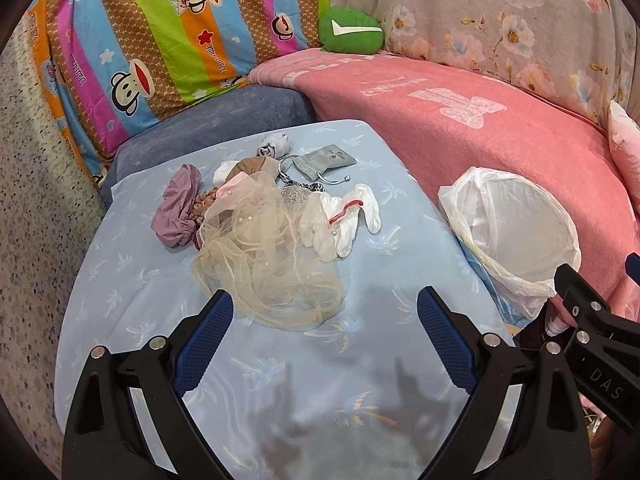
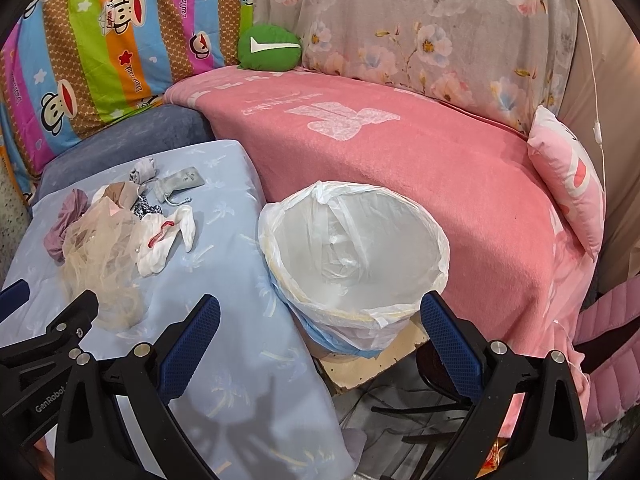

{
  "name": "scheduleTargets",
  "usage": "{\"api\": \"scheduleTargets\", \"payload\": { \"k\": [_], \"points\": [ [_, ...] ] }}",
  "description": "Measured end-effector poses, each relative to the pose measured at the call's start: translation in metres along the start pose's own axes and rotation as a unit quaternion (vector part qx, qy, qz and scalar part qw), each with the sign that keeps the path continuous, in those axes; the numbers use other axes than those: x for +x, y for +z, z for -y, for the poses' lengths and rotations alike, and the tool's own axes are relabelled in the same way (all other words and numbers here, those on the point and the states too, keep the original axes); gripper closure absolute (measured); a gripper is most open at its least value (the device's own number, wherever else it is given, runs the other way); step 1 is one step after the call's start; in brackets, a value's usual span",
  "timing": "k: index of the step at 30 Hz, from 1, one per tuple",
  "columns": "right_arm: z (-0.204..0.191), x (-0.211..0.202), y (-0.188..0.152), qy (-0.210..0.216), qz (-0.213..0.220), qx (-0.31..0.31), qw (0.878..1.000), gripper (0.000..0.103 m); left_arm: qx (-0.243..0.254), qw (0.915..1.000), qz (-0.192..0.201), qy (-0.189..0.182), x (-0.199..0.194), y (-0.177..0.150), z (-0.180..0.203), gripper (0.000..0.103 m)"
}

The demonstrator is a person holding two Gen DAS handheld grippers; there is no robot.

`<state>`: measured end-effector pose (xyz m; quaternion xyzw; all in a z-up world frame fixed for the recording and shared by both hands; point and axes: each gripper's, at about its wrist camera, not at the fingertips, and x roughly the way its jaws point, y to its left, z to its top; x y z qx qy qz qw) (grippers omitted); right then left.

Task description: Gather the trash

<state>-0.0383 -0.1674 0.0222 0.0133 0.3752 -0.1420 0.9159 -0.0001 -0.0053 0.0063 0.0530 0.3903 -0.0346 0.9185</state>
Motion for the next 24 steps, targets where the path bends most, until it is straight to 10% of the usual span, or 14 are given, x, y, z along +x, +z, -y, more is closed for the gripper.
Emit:
{"api": "scheduleTargets", "payload": {
  "k": [24],
  "points": [
    [0.0006, -0.0013, -0.0009, 0.000, 0.002, 0.003, 1.000, 0.006, 0.001, 1.0000, -0.001, -0.004, -0.0015, -0.0013, 0.0003, 0.014]
  ]
}}
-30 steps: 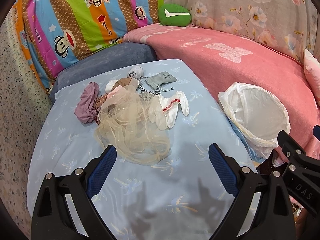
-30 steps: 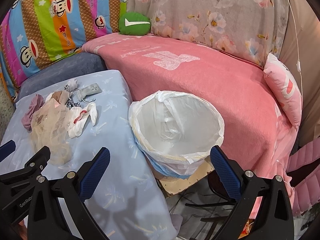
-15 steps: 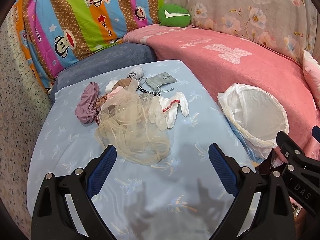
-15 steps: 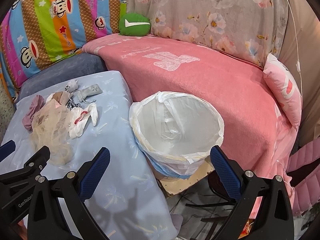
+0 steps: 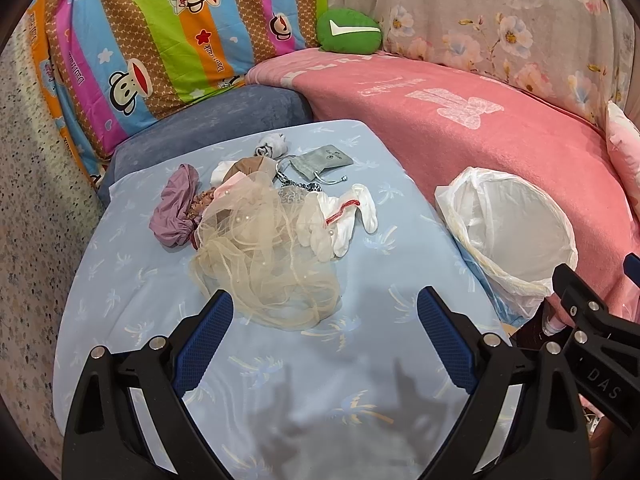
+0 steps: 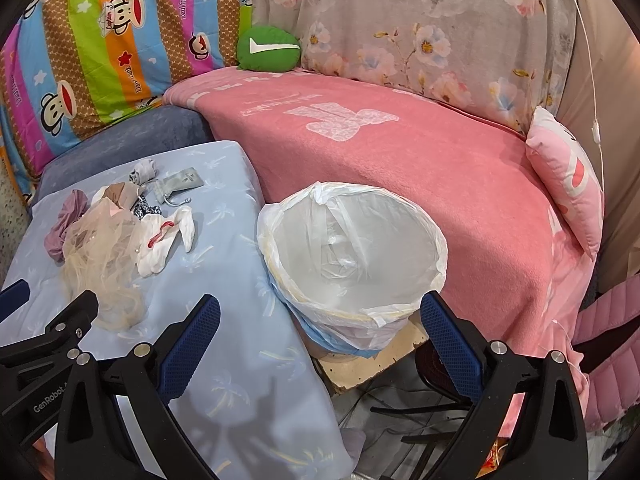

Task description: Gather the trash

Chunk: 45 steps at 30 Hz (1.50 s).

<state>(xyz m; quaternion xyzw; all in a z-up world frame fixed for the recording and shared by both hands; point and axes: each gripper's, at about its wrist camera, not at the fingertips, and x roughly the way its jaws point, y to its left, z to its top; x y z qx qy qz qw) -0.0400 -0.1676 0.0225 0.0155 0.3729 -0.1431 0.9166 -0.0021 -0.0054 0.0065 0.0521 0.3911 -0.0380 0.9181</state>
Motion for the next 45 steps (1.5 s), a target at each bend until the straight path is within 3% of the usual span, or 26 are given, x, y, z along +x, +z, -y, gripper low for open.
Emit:
{"api": "scheduleTargets", "payload": {
  "k": [30, 38, 45],
  "points": [
    [-0.015, 0.012, 0.009, 0.001, -0.002, 0.001, 1.000, 0.006, -0.011, 0.9999, -0.002, -0.002, 0.018, 0.004, -0.018, 0.014],
    [-0.036, 0.025, 0.015, 0.009, 0.001, -0.003, 1.000, 0.006, -0.030, 0.9994, 0.001, 0.018, 0.037, 0.007, -0.043, 0.014],
    [-0.056, 0.041, 0.023, 0.024, 0.001, -0.002, 1.000, 0.006, -0.055, 0.9979, -0.027, 0.023, 0.064, 0.008, -0.080, 0.014]
  ]
}}
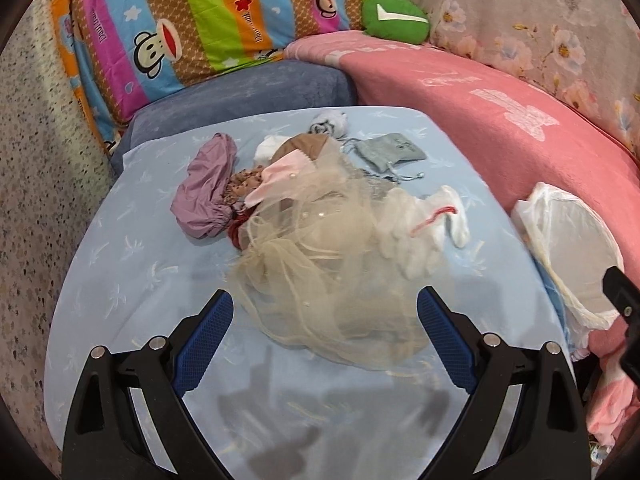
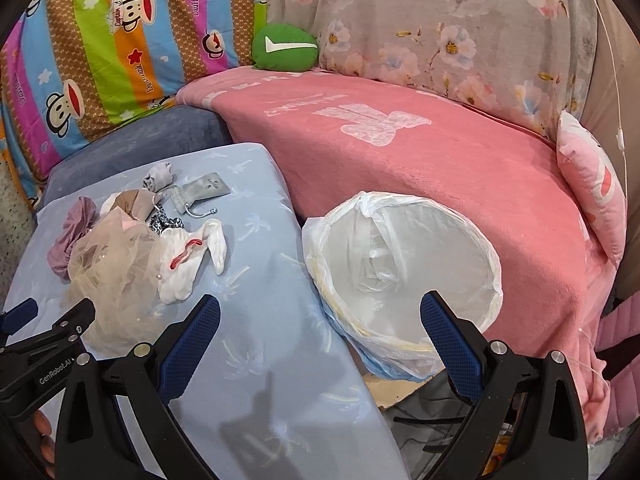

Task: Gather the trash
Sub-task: 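Reach into the pile and grasp the beige tulle with the left gripper, then grasp the white fabric strip with the right gripper while the left gripper holds the tulle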

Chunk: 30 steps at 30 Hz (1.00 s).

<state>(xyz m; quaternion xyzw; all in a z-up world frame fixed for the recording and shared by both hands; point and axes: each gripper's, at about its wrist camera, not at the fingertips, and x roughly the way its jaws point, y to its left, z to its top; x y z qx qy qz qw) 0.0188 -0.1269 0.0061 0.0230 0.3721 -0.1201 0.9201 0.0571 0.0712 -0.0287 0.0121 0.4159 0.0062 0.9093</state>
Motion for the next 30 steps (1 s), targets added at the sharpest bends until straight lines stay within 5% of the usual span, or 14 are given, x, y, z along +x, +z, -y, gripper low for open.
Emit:
{"api": "scheduleTargets", "payload": {
  "k": [6, 17, 19, 24, 27, 30],
  "points": [
    [-0.019, 0.017, 0.006, 0.011, -0.002, -0.001, 1.000, 0.006, -0.005, 0.9999, -0.016, -0.001, 0.028, 0.005, -0.022, 0.014],
    [-0.061, 0.048, 0.007, 0.037, -0.021, -0.012, 0.999, 0.006, -0.072, 0.9885, -0.071, -0.112, 0.072, 0.009, -0.041, 0.015],
    [-0.064, 0.051, 0.007, 0.037, -0.024, -0.012, 0.999, 0.006, -0.086, 0.9838, -0.079, -0.136, 0.073, 0.008, -0.040, 0.024],
    [-0.073, 0.057, 0.006, 0.039, -0.032, -0.016, 0.999, 0.006, -0.075, 0.9780, -0.098, -0.168, 0.076, 0.006, -0.031, 0.085],
    [-0.077, 0.058, 0.006, 0.039, -0.034, -0.021, 0.998, 0.007, -0.074, 0.9771, -0.091, -0.178, 0.069, 0.007, -0.036, 0.098],
    [-0.078, 0.059, 0.006, 0.044, -0.038, -0.020, 0.998, 0.010, -0.076, 0.9781, -0.074, -0.179, 0.056, 0.014, -0.049, 0.100]
  ]
}}
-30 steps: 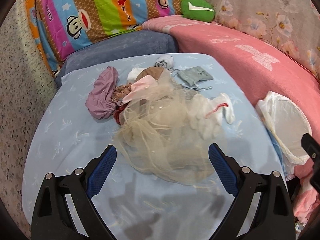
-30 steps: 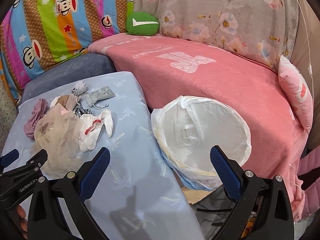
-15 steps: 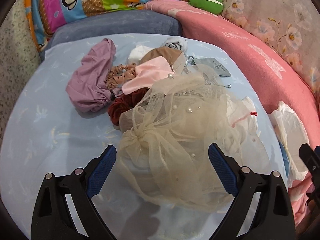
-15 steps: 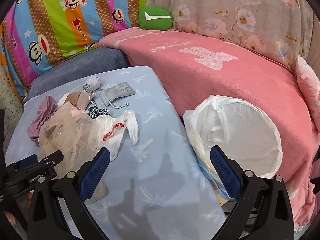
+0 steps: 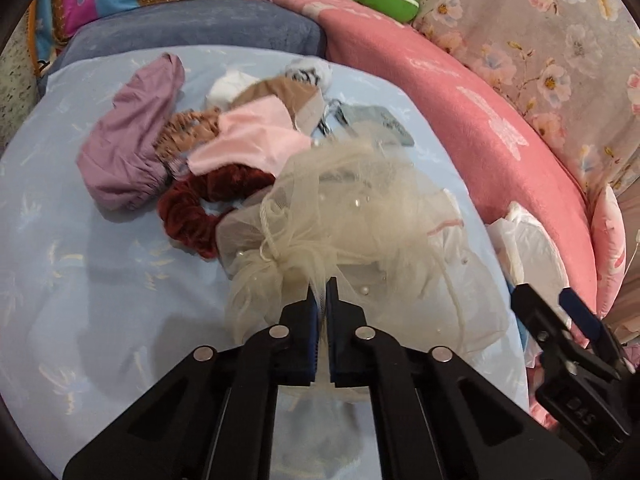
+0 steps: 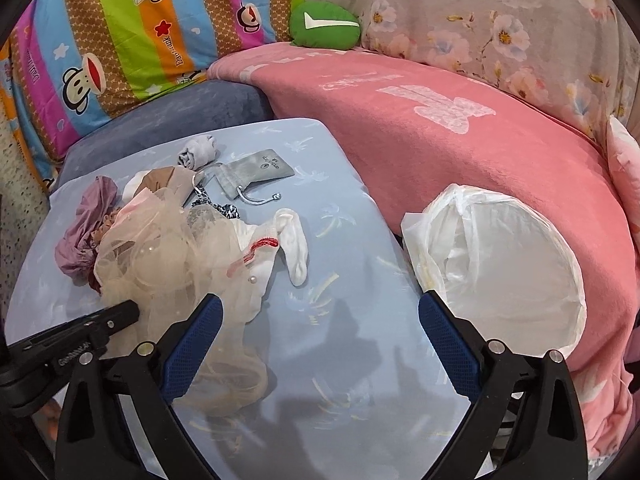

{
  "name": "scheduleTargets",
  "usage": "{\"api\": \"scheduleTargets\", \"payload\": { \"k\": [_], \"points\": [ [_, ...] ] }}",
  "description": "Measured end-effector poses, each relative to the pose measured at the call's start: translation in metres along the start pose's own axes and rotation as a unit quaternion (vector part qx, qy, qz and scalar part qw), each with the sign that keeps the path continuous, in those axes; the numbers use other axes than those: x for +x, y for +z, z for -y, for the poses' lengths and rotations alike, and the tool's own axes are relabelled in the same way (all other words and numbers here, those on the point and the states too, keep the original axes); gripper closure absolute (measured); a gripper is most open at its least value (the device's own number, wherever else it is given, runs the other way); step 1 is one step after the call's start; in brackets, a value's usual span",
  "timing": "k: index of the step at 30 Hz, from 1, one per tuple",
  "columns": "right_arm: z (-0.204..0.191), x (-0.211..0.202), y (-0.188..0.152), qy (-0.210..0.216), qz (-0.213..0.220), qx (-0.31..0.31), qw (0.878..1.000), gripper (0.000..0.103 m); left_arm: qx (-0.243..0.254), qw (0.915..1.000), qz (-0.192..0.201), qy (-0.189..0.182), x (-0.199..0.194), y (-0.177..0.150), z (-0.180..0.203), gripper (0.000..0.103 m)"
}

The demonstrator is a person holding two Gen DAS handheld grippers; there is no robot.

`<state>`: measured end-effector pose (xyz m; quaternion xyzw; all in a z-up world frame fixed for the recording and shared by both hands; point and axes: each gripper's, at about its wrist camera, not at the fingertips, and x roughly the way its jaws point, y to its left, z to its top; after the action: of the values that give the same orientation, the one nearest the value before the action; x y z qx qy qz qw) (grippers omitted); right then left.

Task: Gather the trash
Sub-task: 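Grasp the white fabric strip with the right gripper while the left gripper holds the tulle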

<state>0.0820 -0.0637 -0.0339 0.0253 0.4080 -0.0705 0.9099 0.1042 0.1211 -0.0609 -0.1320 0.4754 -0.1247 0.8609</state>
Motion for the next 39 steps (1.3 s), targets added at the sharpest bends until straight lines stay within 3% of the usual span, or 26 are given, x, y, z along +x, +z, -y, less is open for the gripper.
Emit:
{"api": "scheduleTargets", "payload": {
  "k": [11, 22, 29, 34, 39],
  "points": [
    [-0.016, -0.004, -0.002, 0.017, -0.002, -0.011, 1.000, 0.016, -0.002, 0.9968, 0.058, 0.055, -0.041, 0.016, -0.029, 0.100],
    [-0.043, 0.000, 0.008, 0.055, -0.007, -0.025, 0.998, 0.020, -0.022, 0.9800, 0.172, 0.097, -0.115, 0.058, -0.059, 0.101],
    [-0.077, 0.014, 0.009, 0.084, -0.022, -0.048, 0.995, 0.023, -0.034, 0.9772, 0.159, 0.136, -0.102, 0.054, -0.082, 0.100],
    [-0.100, 0.031, 0.008, 0.106, -0.044, -0.056, 0.992, 0.029, -0.039, 0.9814, 0.133, 0.133, -0.085, 0.041, -0.090, 0.100],
    [-0.119, 0.047, 0.006, 0.121, -0.064, -0.066, 0.988, 0.042, -0.032, 0.9845, 0.118, 0.126, -0.076, 0.037, -0.086, 0.100]
  ]
}}
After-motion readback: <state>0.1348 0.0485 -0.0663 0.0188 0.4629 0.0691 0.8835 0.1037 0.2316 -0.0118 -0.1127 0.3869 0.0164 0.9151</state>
